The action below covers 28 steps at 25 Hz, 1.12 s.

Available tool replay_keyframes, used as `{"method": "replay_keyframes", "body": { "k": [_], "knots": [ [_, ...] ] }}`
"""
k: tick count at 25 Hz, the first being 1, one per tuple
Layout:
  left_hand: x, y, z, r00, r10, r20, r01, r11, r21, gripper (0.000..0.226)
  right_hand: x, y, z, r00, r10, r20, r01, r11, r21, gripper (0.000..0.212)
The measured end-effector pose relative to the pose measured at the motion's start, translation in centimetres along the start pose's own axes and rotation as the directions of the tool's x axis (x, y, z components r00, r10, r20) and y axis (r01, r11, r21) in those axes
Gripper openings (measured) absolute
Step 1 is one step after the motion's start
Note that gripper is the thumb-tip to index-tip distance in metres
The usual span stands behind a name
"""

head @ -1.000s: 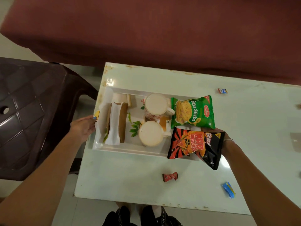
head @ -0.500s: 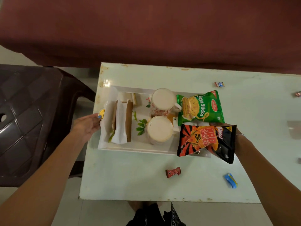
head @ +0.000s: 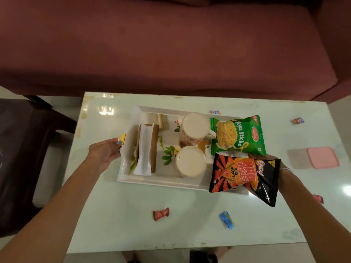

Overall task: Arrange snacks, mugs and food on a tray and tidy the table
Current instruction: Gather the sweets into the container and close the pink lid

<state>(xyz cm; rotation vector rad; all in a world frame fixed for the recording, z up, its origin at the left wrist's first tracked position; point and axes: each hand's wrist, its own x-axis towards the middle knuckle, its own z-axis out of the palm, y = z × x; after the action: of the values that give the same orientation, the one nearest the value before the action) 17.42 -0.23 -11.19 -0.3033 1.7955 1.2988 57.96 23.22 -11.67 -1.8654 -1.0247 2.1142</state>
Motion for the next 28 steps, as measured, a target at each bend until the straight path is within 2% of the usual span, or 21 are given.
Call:
{"method": "replay_keyframes", "body": {
  "k": [4, 7, 10, 14, 17, 23, 28],
  "knots": [
    [-2.0, -2.5, 4.9, 0.999, -0.011, -0.036, 0.010, 0.999, -0.037, 0.014, 1.0, -1.6, -4.9, 1.000, -0.013, 0.007, 0.013, 0.999, 0.052, 0.009],
    [-3.1, -4.6, 8.6, 0.996, -0.023, -0.083, 0.019, 0.999, -0.042, 0.004, 2.1, -2.4, -8.4, 1.000, -0.002, 0.008, 0.001, 0.995, 0.098, 0.019],
    [-3.6, -6.4, 10.9, 0.995, -0.029, -0.093, 0.025, 0.999, -0.048, 0.006, 3.1, -2.2, -10.9, 1.000, 0.014, -0.008, -0.013, 0.995, 0.103, 0.017],
    [-3.4, -8.3, 12.2, 0.995, -0.040, -0.093, 0.038, 0.999, -0.029, 0.012, 4.3, -0.9, -12.7, 0.999, -0.007, -0.037, 0.011, 0.994, 0.107, 0.009],
    [-2.9, -9.1, 12.3, 0.995, -0.049, -0.086, 0.048, 0.999, -0.007, 0.008, 5.3, 0.0, -13.0, 0.999, -0.027, -0.044, 0.032, 0.991, 0.128, 0.013],
    [-1.9, -9.6, 12.2, 0.993, -0.070, -0.094, 0.073, 0.997, 0.033, 0.032, 6.7, 0.8, -13.1, 0.999, -0.028, 0.015, 0.025, 0.991, 0.129, 0.013],
    [-1.9, -9.7, 12.2, 0.988, -0.086, -0.130, 0.091, 0.995, 0.031, 0.008, 6.8, 0.7, -13.3, 1.000, 0.005, 0.023, -0.007, 0.993, 0.118, 0.010]
  ]
}}
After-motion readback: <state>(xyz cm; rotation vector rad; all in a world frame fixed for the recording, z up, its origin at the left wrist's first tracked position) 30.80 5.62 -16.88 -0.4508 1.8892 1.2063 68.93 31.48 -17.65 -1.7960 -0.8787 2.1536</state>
